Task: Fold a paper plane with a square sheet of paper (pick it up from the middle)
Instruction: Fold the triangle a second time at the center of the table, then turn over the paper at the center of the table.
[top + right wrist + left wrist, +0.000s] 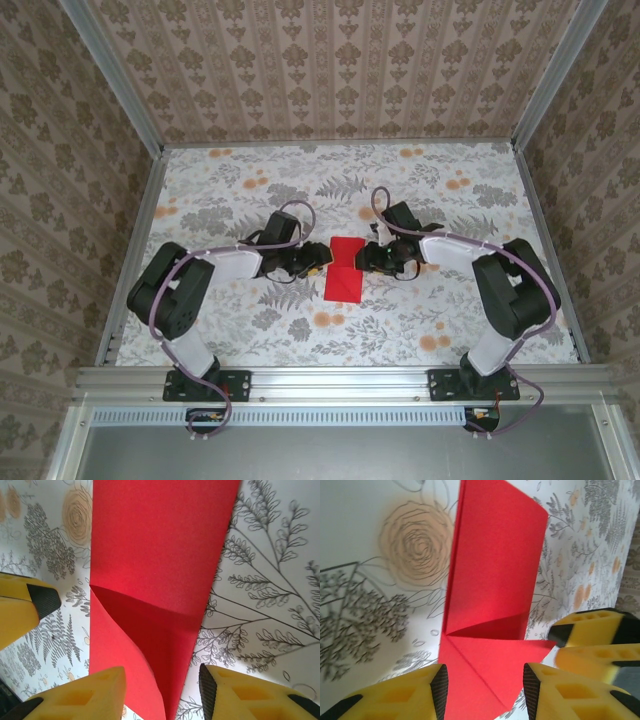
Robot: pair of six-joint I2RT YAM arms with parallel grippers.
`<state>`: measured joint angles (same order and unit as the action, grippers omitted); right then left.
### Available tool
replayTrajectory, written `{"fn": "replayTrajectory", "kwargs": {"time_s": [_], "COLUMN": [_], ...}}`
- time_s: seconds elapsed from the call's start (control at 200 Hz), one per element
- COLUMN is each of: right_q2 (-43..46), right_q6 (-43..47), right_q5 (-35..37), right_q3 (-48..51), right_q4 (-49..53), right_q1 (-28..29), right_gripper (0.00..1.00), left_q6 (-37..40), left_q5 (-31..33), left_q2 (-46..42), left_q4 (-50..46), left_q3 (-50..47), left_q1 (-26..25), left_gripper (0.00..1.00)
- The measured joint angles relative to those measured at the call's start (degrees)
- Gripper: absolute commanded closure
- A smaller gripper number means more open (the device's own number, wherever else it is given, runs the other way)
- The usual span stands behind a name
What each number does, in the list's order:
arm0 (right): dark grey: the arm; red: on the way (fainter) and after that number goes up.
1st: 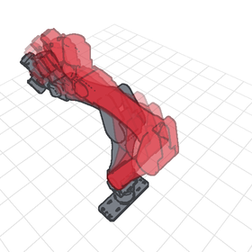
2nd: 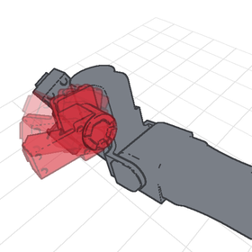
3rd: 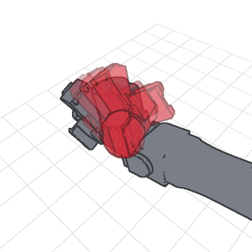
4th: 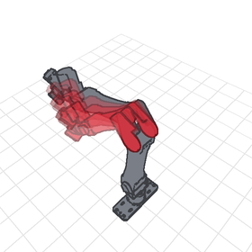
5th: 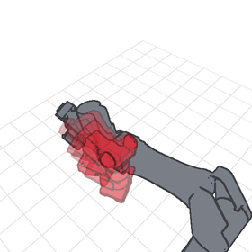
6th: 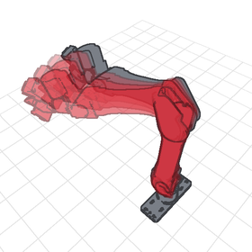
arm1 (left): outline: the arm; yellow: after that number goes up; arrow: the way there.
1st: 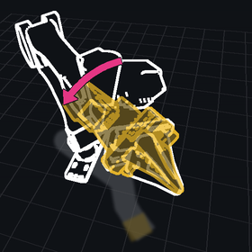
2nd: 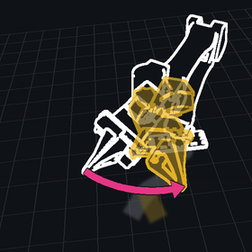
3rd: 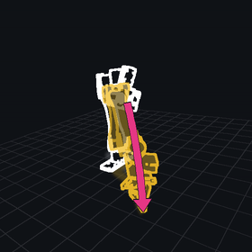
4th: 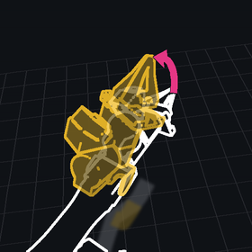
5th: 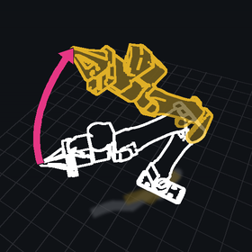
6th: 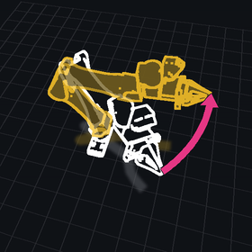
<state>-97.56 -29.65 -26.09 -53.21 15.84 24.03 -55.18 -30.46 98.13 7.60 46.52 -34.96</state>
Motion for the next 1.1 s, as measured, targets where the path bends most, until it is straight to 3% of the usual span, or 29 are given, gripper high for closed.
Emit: {"fn": "replayTrajectory", "kwargs": {"time_s": [0.225,0.33,0.75,0.965,1.1], "right_q2": [-1.8,-1.9,-1.9,-2.1,-2.3], "right_q6": [1.1,0.7,-0.6,-0.8,-1.0], "right_q5": [-2.6,-2.7,-2.6,-2.6,-2.6], "right_q3": [-0.4,-0.4,-0.3,-0.3,0.1], "right_q4": [-0.7,-1.1,-1.6,-2.0,-2.2], "right_q1": [0.0,-0.3,-2.3,-2.3,-2.3], "right_gripper": [0.85,0.90,0.90,0.90,0.87], "left_q6": [-2.2,-2.4,-2.5,-3.5,-4.5], "left_q5": [-0.9,-1.1,-2.8,-4.4,-4.8], "left_q2": [1.7,2.3,4.1,6.5,7.8], "left_q4": [2.8,3.2,5.6,8.2,10.0], "left_q3": [0.0,0.0,0.0,0.2,0.8], "left_q1": [-0.5,-0.7,-1.7,-2.5,-2.5], "left_gripper": [0.54,0.54,0.55,0.65,0.77]}}
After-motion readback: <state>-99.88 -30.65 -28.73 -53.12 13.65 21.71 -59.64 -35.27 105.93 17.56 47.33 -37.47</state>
